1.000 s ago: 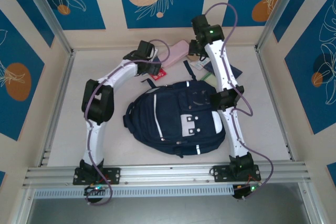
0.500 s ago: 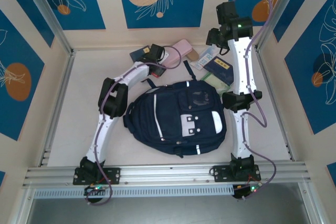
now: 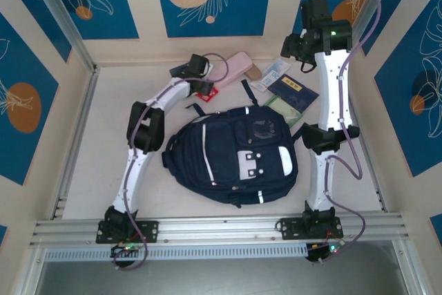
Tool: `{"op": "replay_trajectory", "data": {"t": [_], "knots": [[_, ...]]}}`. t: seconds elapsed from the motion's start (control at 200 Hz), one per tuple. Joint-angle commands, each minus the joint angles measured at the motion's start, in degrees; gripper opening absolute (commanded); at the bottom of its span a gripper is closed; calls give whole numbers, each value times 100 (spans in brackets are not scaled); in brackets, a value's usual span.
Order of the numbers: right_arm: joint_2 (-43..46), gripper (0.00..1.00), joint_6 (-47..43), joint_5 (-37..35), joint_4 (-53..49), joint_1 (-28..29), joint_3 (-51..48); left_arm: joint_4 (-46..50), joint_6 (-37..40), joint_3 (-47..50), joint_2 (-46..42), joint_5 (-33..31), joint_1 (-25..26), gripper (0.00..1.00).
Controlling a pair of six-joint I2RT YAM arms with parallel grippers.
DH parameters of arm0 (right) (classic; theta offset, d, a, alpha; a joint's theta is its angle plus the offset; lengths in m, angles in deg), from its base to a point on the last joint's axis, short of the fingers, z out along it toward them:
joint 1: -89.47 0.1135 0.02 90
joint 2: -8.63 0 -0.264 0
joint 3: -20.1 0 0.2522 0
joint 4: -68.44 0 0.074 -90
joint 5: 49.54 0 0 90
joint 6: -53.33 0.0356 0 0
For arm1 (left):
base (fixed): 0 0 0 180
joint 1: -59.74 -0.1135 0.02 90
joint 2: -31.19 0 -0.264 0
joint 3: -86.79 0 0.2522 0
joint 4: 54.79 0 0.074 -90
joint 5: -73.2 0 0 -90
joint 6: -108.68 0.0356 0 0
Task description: Pack books, pencil case, and school supplies into a backpack
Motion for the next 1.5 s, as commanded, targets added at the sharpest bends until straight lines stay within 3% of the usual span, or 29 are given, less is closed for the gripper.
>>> {"op": "replay_trajectory", "data": {"t": [0.0, 0.125, 0.275, 0.38, 0.495, 0.715, 0.995, 1.075, 1.29, 1.495], "knots": [[446, 67, 113, -479, -898, 201, -614, 370, -999, -743, -47, 448, -236, 61], [1017, 67, 297, -805, -874, 331, -1740, 1051, -1676, -1803, 508, 821, -435, 59], [2414, 68, 233, -730, 69, 260, -4095, 943, -1882, -1829, 501, 1465, -512, 55], [3490, 68, 311, -32, 965, 61, -5876, 705, -2293, -1845, 578, 1340, -612, 54], [4145, 66, 453, 563, 1370, -45, -7024, 565, -2886, -1984, 858, 1462, -817, 43], [4552, 63, 418, 918, 1553, 0, -7646, 958, -3578, -2202, 1373, 1465, -892, 41], [4748, 62, 213, 804, 1790, 315, -7577, 2500, -4148, -1988, 1337, 1018, -1009, 46], [4732, 62, 206, 710, 1897, 440, -7560, 2639, -4174, -1183, 933, 960, -1006, 46], [4523, 61, 296, 840, 2267, 979, -7505, 1329, -4490, 2758, -1083, 1105, -1008, 45], [3682, 61, 191, 1292, 2619, 1936, -7080, 370, -4986, 5928, -3011, 1804, -920, 40]]}}
